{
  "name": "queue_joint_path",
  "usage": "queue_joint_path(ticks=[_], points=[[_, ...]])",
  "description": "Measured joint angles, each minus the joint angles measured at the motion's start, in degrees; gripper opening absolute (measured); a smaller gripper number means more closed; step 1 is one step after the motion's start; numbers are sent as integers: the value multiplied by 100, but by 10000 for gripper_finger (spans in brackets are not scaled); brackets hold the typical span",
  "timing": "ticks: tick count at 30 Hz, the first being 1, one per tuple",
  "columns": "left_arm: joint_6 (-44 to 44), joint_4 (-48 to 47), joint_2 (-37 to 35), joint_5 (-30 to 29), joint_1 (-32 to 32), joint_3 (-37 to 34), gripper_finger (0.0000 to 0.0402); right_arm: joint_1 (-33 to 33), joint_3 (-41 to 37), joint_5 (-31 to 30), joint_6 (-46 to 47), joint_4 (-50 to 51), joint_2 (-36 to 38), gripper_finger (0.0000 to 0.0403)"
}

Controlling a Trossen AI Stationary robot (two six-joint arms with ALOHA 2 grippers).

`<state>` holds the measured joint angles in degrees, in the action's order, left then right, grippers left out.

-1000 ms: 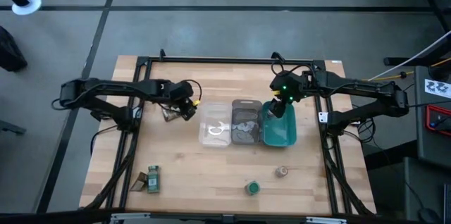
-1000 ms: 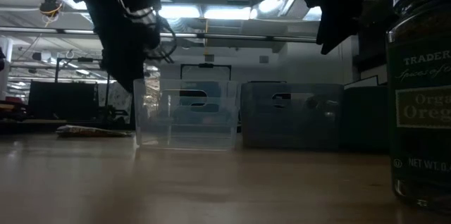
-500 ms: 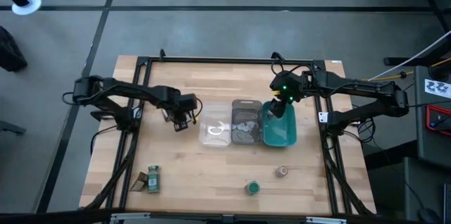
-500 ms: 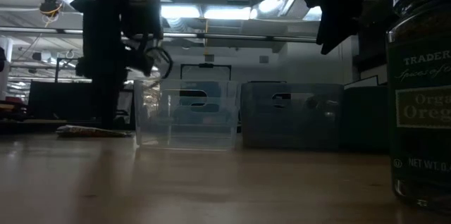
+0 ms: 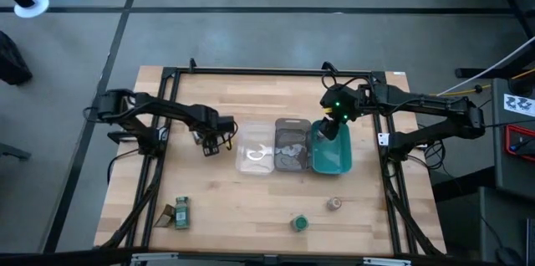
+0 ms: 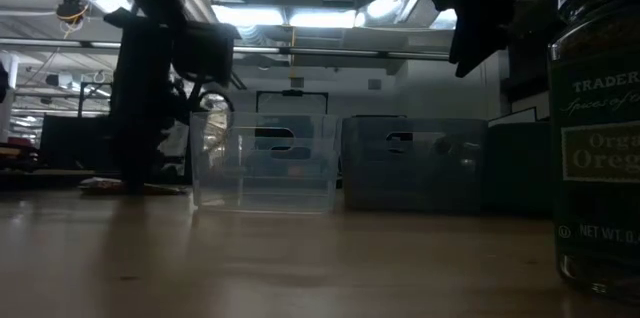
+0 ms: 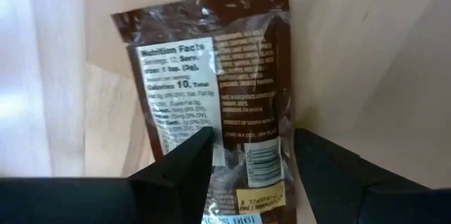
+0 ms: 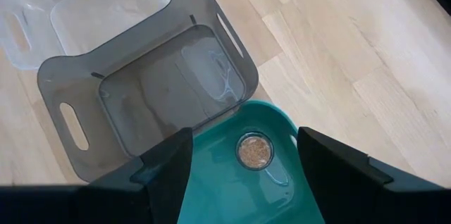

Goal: Sort spices by type
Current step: Put the top orange seasoning pack into the black bin

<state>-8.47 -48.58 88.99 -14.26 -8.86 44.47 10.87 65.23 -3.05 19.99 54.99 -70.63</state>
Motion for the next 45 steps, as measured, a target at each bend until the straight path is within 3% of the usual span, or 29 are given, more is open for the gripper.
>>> queue_joint_path(ticks=[11,21,24,45], points=[[37,-44,492,-179,9,48,171,0,0,0,-90,2,0,254],[-2,-33,466,-286,-2,13,37,0,0,0,-90,2,0,254],[-6,-46,466,-285,-2,19,13,0,0,0,-90,2,0,254],[345,-1592,498,-160,-138,1708,4,0,-2,0,-109,2,-1,254]])
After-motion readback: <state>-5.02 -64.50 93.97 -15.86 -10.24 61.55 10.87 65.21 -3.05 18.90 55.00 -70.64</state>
